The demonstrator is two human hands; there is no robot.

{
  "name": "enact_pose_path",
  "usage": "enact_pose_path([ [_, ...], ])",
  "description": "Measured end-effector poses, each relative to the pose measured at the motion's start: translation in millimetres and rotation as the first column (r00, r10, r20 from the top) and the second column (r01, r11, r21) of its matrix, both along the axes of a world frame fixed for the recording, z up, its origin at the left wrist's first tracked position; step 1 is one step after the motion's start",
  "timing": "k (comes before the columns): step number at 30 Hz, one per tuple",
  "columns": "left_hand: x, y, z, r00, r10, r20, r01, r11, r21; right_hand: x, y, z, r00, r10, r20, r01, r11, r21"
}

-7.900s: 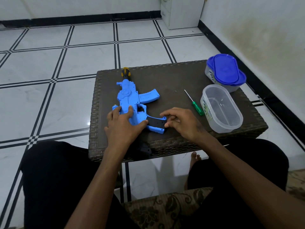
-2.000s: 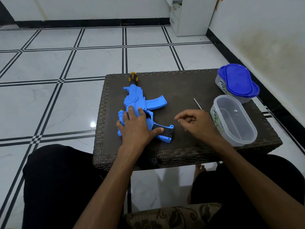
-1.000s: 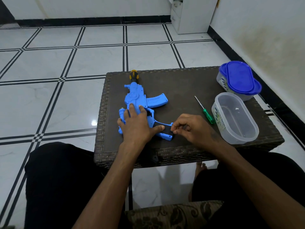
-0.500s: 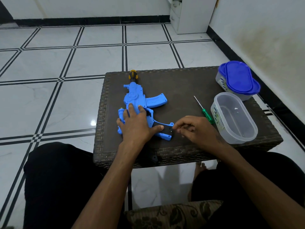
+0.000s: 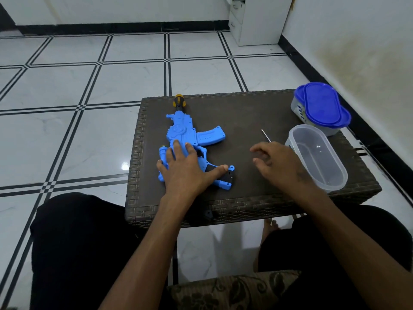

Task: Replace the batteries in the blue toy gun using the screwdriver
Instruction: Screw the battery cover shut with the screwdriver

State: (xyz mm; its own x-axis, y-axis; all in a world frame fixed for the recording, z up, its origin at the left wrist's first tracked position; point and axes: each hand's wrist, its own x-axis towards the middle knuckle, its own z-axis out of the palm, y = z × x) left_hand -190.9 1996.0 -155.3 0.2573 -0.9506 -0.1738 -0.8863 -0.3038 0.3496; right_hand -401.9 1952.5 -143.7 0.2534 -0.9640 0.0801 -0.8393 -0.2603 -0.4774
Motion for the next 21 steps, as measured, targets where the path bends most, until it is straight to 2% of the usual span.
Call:
enact_pose_path([
  [4, -2, 2, -5, 0.999, -0.009, 0.033, 0.009, 1.0, -0.006, 1, -16, -1, 0.916, -0.042, -0.4, 0.122, 0.977, 0.176],
  [7, -4, -1, -5, 1.0, 0.002, 0.006, -0.002, 1.0, 0.001, 6, -19, -2, 0.859, -0.033, -0.512, 0.134, 0.978, 0.161],
  [15, -4, -5, -4, 1.0, 0.008, -0.014, -0.008, 1.0, 0.015, 9, -11, -2, 0.881, -0.06, -0.47, 0.081, 0.996, 0.024],
  [21, -4, -5, -2, 1.0, 0.007, -0.027, -0.006, 1.0, 0.027, -1, -7, -9, 0.928, -0.093, -0.361, 0.119, 0.991, 0.052],
])
